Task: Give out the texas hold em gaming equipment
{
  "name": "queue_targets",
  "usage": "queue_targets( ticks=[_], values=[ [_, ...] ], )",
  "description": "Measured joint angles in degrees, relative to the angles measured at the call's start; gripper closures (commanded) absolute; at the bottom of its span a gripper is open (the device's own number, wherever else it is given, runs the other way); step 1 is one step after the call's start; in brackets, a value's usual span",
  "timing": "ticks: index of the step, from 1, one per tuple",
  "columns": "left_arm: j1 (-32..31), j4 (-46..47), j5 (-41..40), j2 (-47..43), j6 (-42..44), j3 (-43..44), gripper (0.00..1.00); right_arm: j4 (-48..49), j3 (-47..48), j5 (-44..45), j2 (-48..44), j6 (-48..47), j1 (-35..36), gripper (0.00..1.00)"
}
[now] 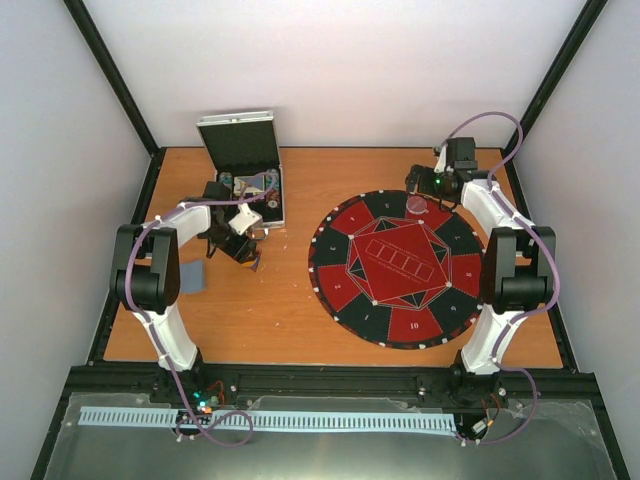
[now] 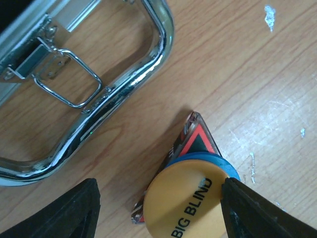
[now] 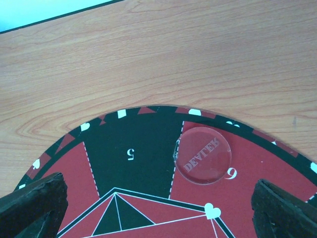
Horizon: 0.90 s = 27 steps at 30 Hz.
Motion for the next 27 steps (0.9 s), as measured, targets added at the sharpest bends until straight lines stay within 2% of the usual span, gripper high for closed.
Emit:
queue_targets(
  ticks=[8, 13, 27],
  values=[
    [0.0, 1.2, 0.2, 0.2, -0.2, -0.2, 0.31, 0.0, 0.0, -2.1, 1.0, 0.0, 0.0, 0.00],
    [0.0, 1.1, 0.4, 0.1, -0.2, -0.2, 0.23, 0.0, 0.2, -3.3, 2.1, 0.0, 0.0, 0.00],
    [0.0, -0.7, 2.8, -2.0, -0.3, -0.5, 0.25, -0.6, 2.8, -7.5, 4.3, 0.1, 0.0, 0.00]
  ],
)
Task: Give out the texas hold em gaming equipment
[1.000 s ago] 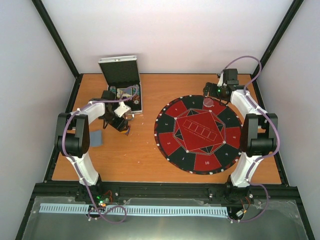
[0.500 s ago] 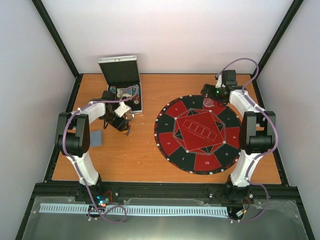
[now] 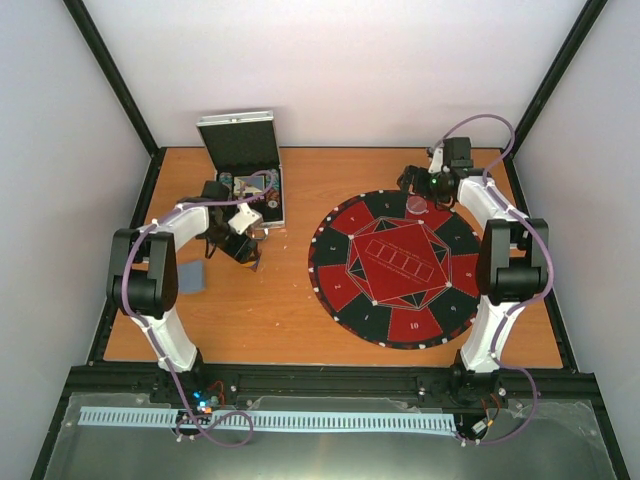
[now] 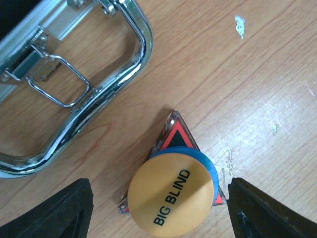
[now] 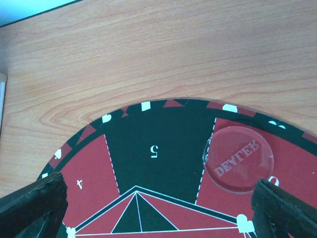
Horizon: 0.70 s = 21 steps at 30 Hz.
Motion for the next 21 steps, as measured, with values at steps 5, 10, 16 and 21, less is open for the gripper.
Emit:
queue_targets(
  ticks=[5, 10, 16, 21],
  values=[
    [0.0, 0.0, -0.1, 0.0, 0.0, -1.4, 0.25, -0.1, 0.0, -0.9, 0.5, 0.0, 0.0, 0.00],
    [0.0, 0.1, -0.4, 0.0, 0.0, -3.2, 0.30, -0.2, 0.0, -1.1, 0.5, 0.0, -0.3, 0.00],
    [0.0, 0.8, -1.3, 0.0, -0.1, -3.8, 0.38, -0.2, 0.0, -2.2, 0.5, 0.2, -0.6, 0.00],
    [0.0, 1.2, -1.6, 0.0, 0.0, -3.8, 0.44, -0.2, 0.0, -2.4, 0.5, 0.2, -0.9, 0.00]
  ],
)
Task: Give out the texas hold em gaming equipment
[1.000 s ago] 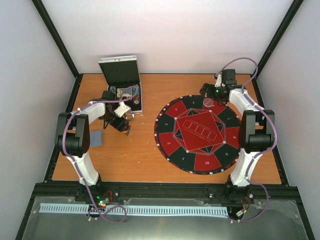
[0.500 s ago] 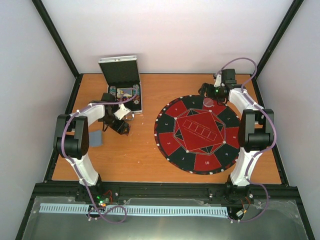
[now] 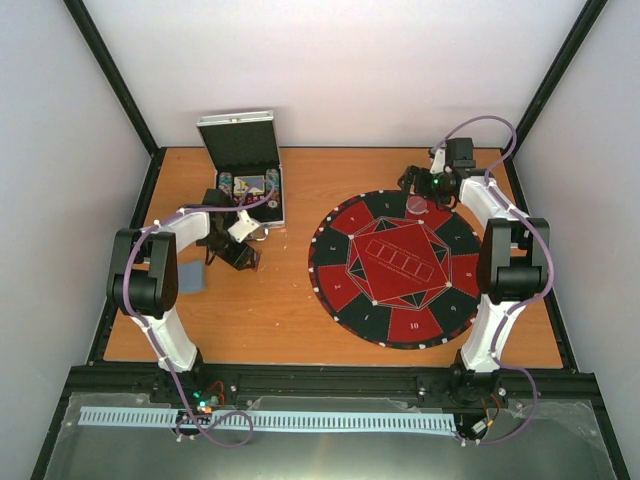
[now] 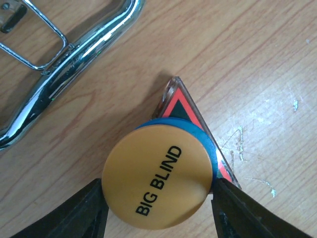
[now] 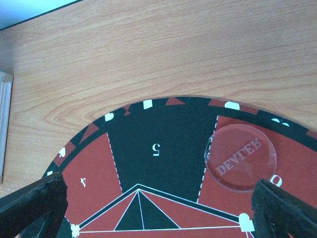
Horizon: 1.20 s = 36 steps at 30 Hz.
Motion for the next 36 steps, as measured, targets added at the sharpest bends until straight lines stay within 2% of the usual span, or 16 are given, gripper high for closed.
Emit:
queue_targets(
  ticks=[4, 18, 23, 29, 36],
  values=[
    [0.0, 0.1, 0.0, 0.0, 0.3, 0.0, 0.49, 0.0, 0.0, -0.1, 0.0, 0.3, -0.2, 0.00],
    [0.6, 0.0, 0.0, -1.1, 1.2, 0.0, 0.49, 0.0, 0.0, -0.1, 0.0, 0.4, -0.3, 0.00],
    [2.0, 0.0, 0.0, -1.2, 1.5, 0.0, 0.54, 0.0, 0.0, -0.1, 0.0, 0.4, -0.3, 0.00],
    [2.9, -0.4, 0.3, -1.7, 1.5, 0.1, 0.53, -0.5, -0.2, 0.2, -0.5, 0.3, -0.2, 0.00],
    [3.0, -3.6, 2.4, -2.8, 1.5, 4.9, 0.53, -2.3, -0.2, 0.7, -3.9, -0.5, 1.6, 0.04]
  ],
)
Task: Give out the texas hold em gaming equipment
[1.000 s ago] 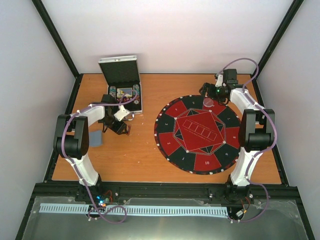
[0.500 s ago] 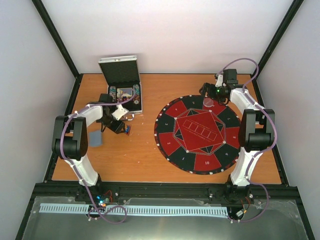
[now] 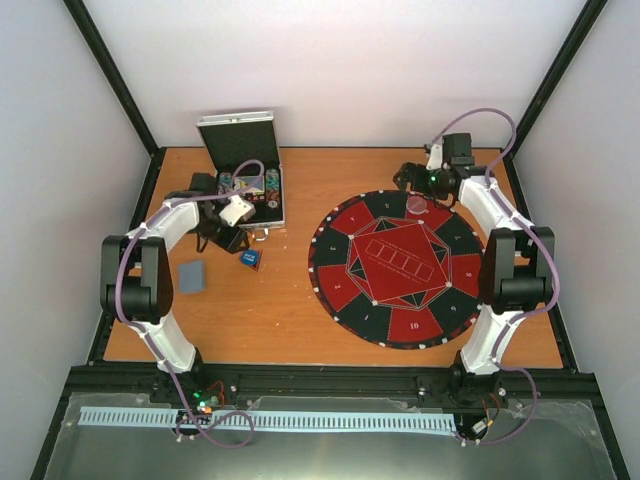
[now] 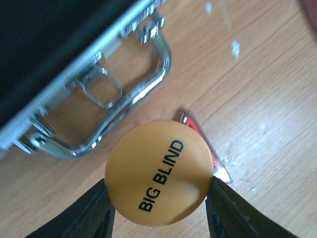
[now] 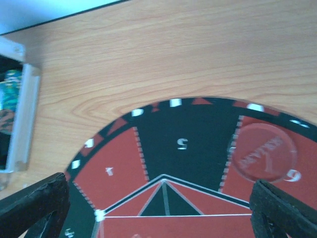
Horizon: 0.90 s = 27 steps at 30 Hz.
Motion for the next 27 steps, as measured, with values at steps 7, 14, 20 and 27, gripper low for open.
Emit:
queue_targets(
  ticks=[7, 14, 20, 27],
  values=[
    [0.0, -4.2, 5.3, 0.0, -0.2, 11.2, 0.52, 2.9, 0.6, -11.6, -0.9, 2.6, 7.7, 0.11],
    [-1.7, -6.0, 6.6, 0.0, -0.3, 19.2, 0.53, 10.2, 7.3, -23.7, 8.1, 11.1, 18.9, 0.20],
    [-3.4, -6.5, 7.5, 0.5, -0.3, 21.8, 0.53, 15.4, 15.2, -29.7, 16.2, 18.1, 25.2, 0.24],
    [-3.6, -7.0, 8.2, 2.1, -0.3, 23.1, 0.53, 18.3, 23.4, -32.5, 22.9, 22.3, 28.0, 0.45]
  ],
)
